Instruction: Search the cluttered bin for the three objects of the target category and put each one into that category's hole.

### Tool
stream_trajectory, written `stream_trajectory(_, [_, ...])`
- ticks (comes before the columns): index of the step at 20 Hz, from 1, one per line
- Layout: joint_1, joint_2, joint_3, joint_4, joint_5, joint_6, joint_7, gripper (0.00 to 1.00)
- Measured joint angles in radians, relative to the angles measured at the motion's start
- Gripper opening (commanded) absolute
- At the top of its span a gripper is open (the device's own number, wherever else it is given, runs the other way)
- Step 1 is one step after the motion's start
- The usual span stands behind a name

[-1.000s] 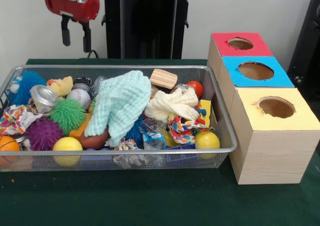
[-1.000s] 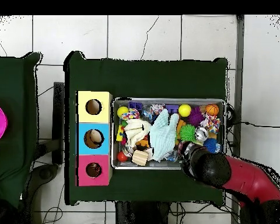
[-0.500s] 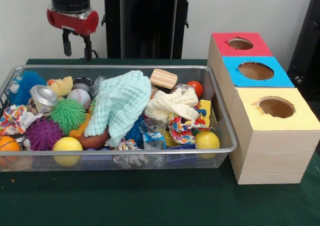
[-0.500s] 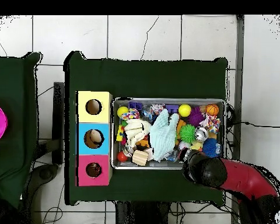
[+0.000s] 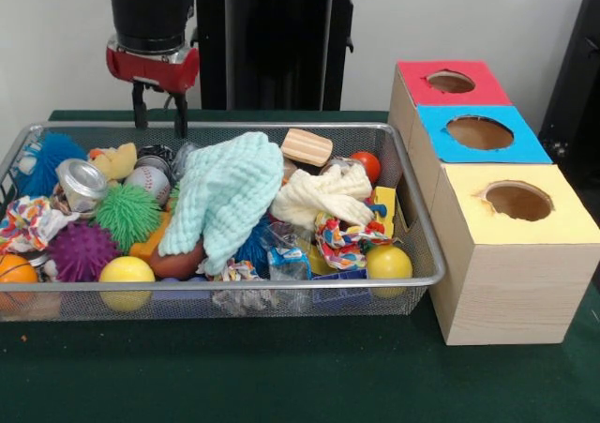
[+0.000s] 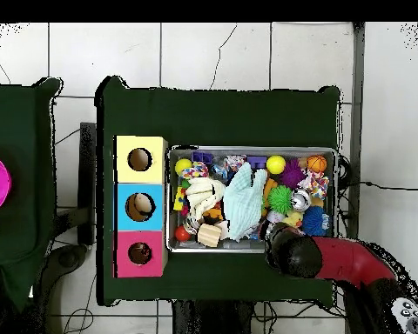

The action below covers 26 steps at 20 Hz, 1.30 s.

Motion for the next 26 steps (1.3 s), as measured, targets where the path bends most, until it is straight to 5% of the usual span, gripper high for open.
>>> stream_trajectory(9, [-0.004, 0.062, 0.000, -0.028, -0.056, -0.051, 0.000, 1.00])
stream_trajectory(26, [-0.169, 0.119, 0.084, -0.067, -0.085, -0.052, 0.000, 1.00])
